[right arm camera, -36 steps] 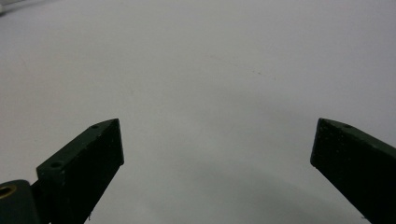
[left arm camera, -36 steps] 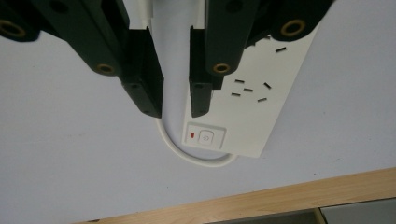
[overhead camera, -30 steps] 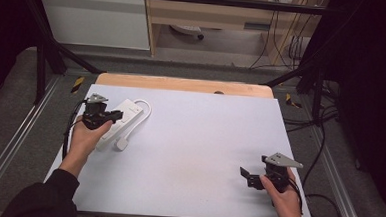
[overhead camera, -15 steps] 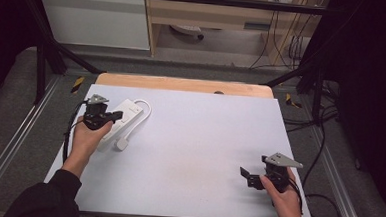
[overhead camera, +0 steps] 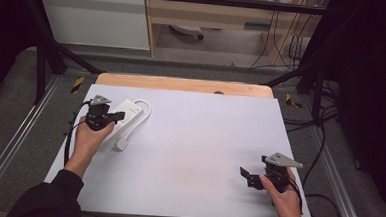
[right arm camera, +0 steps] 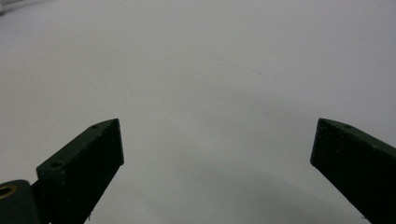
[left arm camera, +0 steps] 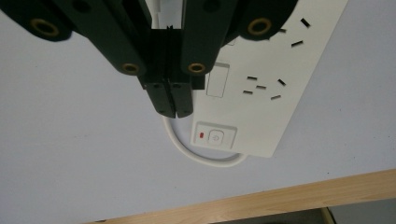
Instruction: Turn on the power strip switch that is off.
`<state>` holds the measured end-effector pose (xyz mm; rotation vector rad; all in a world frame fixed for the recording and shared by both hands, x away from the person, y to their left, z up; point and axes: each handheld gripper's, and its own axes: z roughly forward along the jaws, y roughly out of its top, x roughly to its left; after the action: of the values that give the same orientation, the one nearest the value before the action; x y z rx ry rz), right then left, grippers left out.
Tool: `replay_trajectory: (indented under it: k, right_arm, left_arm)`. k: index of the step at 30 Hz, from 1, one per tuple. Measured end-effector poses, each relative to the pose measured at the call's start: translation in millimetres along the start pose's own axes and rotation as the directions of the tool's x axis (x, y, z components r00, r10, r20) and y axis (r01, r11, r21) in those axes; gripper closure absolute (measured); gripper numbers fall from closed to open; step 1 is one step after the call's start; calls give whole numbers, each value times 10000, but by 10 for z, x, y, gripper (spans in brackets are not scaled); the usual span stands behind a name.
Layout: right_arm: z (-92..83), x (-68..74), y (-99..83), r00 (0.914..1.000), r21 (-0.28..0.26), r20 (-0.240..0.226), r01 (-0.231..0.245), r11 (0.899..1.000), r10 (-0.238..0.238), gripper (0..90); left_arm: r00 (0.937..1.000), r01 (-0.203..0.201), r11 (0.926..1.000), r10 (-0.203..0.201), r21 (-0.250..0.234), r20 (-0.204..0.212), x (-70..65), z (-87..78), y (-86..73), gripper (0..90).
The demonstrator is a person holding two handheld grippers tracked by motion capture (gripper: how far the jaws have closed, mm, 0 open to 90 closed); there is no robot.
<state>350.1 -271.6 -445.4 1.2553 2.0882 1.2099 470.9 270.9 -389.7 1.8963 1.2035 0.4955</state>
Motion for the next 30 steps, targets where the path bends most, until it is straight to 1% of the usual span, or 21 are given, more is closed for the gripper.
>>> replay_trajectory:
  k: [3,5,8,10,13,16,26,28,30]
  right_arm:
    - [-5,-2,2,10000,-33,27,-41,10000,41,31]
    - [-5,-5,1,10000,-33,22,-31,10000,31,31]
    - [-4,-6,0,10000,-27,14,-21,10000,21,30]
    - [-2,-5,1,10000,-14,1,0,10000,0,30]
    - [-3,-4,1,10000,-19,-5,-5,10000,5,30]
    - [-3,-6,0,10000,-28,7,-13,10000,13,30]
    - [-4,-4,2,9999,-29,-113,-12,10000,11,26]
    - [-5,-4,1,9999,-53,-136,-9,10000,8,25]
    - [-6,-5,1,9999,-63,-148,-17,10000,16,25]
  left_arm:
    - [9998,-157,9999,158,46,-118,-6,13,-5,900]
    - [9998,-165,9998,166,78,-141,-1,25,-14,900]
    - [9998,-66,9999,68,127,-183,15,43,-30,900]
    - [9995,-78,9998,84,187,-295,34,61,-45,900]
    - [9993,90,9996,-81,254,-359,67,79,-76,900]
    - [9991,152,9992,-137,369,-410,96,91,-108,900]
    - [9980,278,9978,-243,595,-585,167,113,-178,900]
    - [9977,192,9973,-146,703,-658,176,119,-192,900]
    - [9976,238,9969,-189,750,-661,180,125,-207,900]
